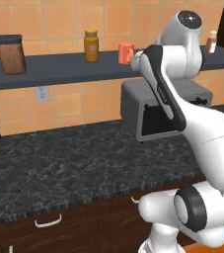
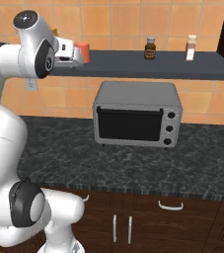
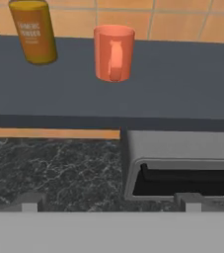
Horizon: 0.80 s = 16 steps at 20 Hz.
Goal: Gather all objects into one cabinet and sort the glasses and bowls to opposite sides.
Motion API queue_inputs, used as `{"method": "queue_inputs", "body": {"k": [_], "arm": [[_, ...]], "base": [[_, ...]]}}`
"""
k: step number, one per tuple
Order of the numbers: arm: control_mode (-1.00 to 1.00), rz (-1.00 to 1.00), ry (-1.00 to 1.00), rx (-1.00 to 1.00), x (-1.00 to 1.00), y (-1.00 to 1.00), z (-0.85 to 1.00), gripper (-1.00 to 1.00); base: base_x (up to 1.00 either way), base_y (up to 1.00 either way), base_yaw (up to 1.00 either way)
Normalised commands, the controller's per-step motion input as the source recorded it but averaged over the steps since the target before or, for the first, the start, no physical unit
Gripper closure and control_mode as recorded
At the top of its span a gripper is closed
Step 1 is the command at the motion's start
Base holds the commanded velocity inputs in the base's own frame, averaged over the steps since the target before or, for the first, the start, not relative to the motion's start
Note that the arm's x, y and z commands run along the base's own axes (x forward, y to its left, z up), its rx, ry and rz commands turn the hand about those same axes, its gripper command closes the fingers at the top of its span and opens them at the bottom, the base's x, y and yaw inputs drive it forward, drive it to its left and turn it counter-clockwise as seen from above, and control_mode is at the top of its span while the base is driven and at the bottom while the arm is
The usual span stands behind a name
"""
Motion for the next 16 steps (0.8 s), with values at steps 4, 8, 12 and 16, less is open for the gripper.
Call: {"method": "queue_inputs", "body": {"k": [4,8,12,16], "arm": [[-1.00,0.01,0.04,0.00,0.47,0.00,0.01,-1.00],[-1.00,0.00,0.03,-0.02,0.43,0.01,0.00,-1.00],[-1.00,0.00,0.04,0.00,0.17,0.00,0.00,-1.00],[-1.00,0.00,0.00,0.00,0.09,-0.03,0.00,-1.00]], "base": [[0.00,0.00,0.00],[0.00,0.00,0.00],[0.00,0.00,0.00],[0.00,0.00,0.00]]}}
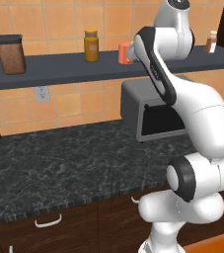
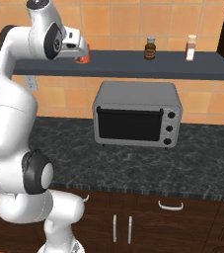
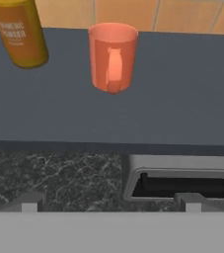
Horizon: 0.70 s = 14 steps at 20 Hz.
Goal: Gather all objects into one cabinet and sort the glasses and bowls to opposite sides.
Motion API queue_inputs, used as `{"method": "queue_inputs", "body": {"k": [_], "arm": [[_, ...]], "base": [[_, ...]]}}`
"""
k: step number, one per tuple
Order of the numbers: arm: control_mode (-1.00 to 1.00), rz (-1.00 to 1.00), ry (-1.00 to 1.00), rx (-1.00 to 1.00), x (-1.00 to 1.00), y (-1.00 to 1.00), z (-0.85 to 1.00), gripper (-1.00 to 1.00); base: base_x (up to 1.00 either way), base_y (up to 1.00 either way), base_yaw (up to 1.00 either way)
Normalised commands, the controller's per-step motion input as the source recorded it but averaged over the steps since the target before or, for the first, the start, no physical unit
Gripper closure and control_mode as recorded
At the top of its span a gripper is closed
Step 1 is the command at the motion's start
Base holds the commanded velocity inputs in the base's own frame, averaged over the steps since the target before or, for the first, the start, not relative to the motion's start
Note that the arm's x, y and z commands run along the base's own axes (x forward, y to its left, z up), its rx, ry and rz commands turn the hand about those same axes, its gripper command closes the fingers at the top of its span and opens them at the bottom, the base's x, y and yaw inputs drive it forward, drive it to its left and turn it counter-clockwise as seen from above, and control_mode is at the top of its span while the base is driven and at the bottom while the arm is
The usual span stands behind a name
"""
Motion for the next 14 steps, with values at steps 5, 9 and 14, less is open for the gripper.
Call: {"method": "queue_inputs", "body": {"k": [5,9,14], "arm": [[-1.00,0.02,0.03,0.00,0.33,0.01,0.00,-1.00],[-1.00,0.00,0.00,-0.01,0.91,0.07,0.03,-1.00],[-1.00,0.00,0.07,-0.02,0.72,0.20,0.00,-1.00]], "base": [[0.00,0.00,0.00],[0.00,0.00,0.00],[0.00,0.00,0.00]]}}
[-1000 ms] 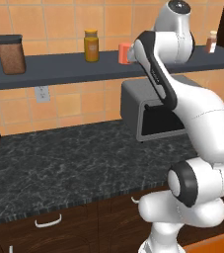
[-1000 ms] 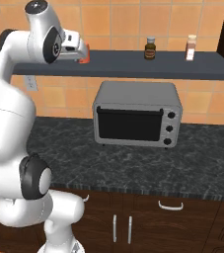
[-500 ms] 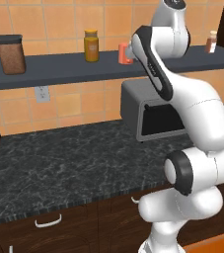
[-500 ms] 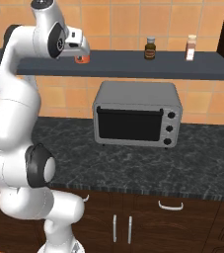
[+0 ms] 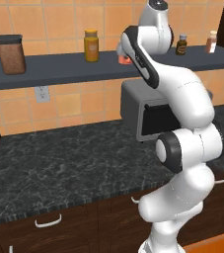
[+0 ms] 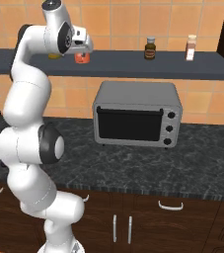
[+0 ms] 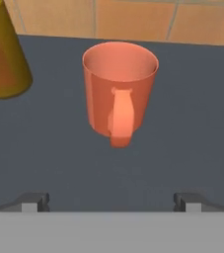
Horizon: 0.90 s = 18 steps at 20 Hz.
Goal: Gather all objects into one cabinet and sort the glasses and bowls to opposite sides.
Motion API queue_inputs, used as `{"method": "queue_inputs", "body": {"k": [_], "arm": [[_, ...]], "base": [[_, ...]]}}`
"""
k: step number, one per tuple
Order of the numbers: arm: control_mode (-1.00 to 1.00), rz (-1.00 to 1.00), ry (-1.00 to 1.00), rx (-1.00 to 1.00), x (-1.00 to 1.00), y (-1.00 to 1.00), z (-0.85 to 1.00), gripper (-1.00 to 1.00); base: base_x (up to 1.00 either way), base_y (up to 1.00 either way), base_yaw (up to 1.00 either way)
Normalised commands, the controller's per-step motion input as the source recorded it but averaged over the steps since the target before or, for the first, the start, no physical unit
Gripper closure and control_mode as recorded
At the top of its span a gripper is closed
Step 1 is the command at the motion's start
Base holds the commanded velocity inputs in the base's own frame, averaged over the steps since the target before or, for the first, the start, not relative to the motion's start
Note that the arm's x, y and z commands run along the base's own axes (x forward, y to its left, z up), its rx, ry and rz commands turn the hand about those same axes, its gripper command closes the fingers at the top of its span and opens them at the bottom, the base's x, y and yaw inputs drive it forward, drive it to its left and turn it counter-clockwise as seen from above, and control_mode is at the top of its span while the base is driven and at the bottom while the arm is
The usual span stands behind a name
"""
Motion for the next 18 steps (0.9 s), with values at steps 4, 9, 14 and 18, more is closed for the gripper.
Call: {"method": "queue_inputs", "body": {"k": [4,9,14,18], "arm": [[-1.00,0.01,0.00,0.00,0.13,0.00,-0.06,-1.00],[-1.00,0.00,0.04,-0.02,0.12,-0.01,-0.21,-1.00],[-1.00,0.00,-0.01,0.00,0.59,-0.03,0.10,-1.00],[-1.00,0.00,0.00,0.00,0.14,0.00,0.00,-1.00]], "base": [[0.00,0.00,0.00],[0.00,0.00,0.00],[0.00,0.00,0.00],[0.00,0.00,0.00]]}}
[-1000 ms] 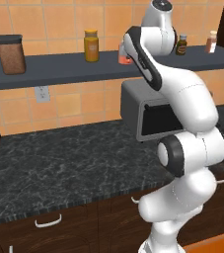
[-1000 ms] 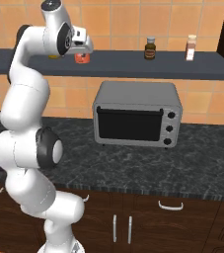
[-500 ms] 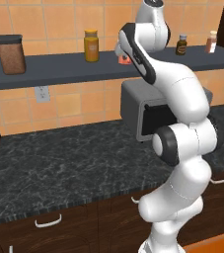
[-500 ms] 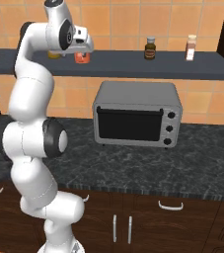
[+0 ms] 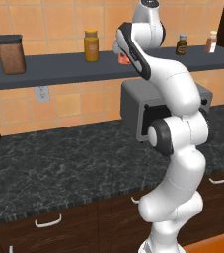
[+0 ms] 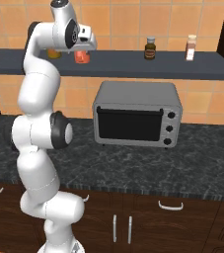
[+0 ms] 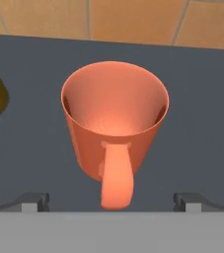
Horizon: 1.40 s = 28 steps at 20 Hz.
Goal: Gather all objects into one cabinet and sort the glasses and bowls to opposite sides.
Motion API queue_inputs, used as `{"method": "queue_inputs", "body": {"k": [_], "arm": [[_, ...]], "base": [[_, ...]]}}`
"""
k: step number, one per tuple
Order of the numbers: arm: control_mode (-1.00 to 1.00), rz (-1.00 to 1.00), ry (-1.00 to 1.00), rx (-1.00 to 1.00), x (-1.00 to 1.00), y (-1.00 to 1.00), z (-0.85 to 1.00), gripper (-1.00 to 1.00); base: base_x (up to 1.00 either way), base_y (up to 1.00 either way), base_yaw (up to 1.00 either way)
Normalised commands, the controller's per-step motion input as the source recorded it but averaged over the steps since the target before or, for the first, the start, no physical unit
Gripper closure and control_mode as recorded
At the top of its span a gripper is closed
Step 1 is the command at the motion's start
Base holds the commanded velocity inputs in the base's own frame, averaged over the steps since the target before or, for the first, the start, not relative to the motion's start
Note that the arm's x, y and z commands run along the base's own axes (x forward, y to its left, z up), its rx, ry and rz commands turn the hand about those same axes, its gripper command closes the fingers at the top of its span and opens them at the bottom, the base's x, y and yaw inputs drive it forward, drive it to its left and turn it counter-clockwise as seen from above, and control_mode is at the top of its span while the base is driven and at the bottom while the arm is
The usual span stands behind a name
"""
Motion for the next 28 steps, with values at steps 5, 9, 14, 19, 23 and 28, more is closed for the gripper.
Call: {"method": "queue_inputs", "body": {"k": [5,9,14,19,23,28], "arm": [[-1.00,0.00,0.01,0.00,0.01,0.00,-0.16,-1.00],[-1.00,0.00,0.00,0.00,0.06,0.00,0.00,-1.00],[-1.00,0.03,0.00,0.00,0.24,-0.26,-0.09,-1.00],[-1.00,0.00,0.00,0.00,0.00,0.00,0.00,-1.00],[-1.00,-0.01,0.00,0.00,0.00,0.25,0.00,-1.00],[-1.00,-0.02,0.00,0.00,0.00,0.25,0.00,-1.00]], "base": [[0.00,0.00,0.00],[0.00,0.00,0.00],[0.00,0.00,0.00],[0.00,0.00,0.00],[0.00,0.00,0.00],[0.00,0.00,0.00]]}}
